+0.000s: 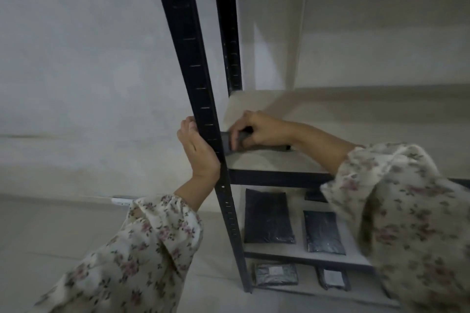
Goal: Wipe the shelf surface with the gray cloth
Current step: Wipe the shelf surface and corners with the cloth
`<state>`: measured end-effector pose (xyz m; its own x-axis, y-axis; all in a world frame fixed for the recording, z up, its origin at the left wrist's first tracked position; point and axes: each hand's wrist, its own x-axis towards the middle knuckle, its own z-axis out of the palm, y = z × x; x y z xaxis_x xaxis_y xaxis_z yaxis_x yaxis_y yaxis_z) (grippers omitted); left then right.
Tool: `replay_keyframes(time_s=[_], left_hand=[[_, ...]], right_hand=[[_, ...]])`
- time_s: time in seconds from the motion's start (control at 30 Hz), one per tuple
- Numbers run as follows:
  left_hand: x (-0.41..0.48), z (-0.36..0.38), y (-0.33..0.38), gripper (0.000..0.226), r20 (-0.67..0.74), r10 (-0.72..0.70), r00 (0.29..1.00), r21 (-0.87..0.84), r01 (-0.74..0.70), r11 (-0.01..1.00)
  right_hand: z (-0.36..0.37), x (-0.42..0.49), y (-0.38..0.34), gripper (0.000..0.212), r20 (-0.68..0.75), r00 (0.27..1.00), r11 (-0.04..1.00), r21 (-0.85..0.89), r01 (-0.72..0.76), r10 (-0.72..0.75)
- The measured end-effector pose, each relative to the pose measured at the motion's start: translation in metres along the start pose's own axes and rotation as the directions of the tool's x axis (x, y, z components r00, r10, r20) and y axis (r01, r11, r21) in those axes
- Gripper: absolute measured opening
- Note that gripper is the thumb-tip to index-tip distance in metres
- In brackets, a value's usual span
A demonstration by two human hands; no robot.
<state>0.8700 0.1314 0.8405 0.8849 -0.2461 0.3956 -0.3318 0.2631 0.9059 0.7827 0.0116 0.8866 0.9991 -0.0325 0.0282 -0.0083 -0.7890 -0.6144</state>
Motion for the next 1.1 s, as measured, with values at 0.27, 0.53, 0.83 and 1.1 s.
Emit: replay_keyframes(time_s=[0.27,0.53,0.83,1.1], left_hand=[[-0.001,0.003,0.007,0.039,0.038,-0.105,0.994,-0.099,0.108,0.989],[-0.005,0.000,0.006,0.042,0.071,-0.064,0.995,-0.140,0.074,0.987],[-0.004,-0.001,0.005,0.044,0.088,-0.063,0.994,-0.118,0.074,0.990],[-0.011,0.001,0.016,0.046,0.041,-0.075,0.996,-0.133,0.080,0.988]], right_hand=[[-0.064,-0.039,0.019,0.017,-0.153,0.960,0.972,0.017,-0.234,0.234],[-0.003,-0.068,0.030,0.023,-0.306,0.910,0.950,-0.053,-0.309,0.279],[-0.019,-0.065,0.059,0.016,-0.590,0.736,0.890,-0.064,-0.451,0.330],[0.010,-0.083,0.015,0.023,-0.422,0.876,0.956,-0.064,-0.286,0.234]])
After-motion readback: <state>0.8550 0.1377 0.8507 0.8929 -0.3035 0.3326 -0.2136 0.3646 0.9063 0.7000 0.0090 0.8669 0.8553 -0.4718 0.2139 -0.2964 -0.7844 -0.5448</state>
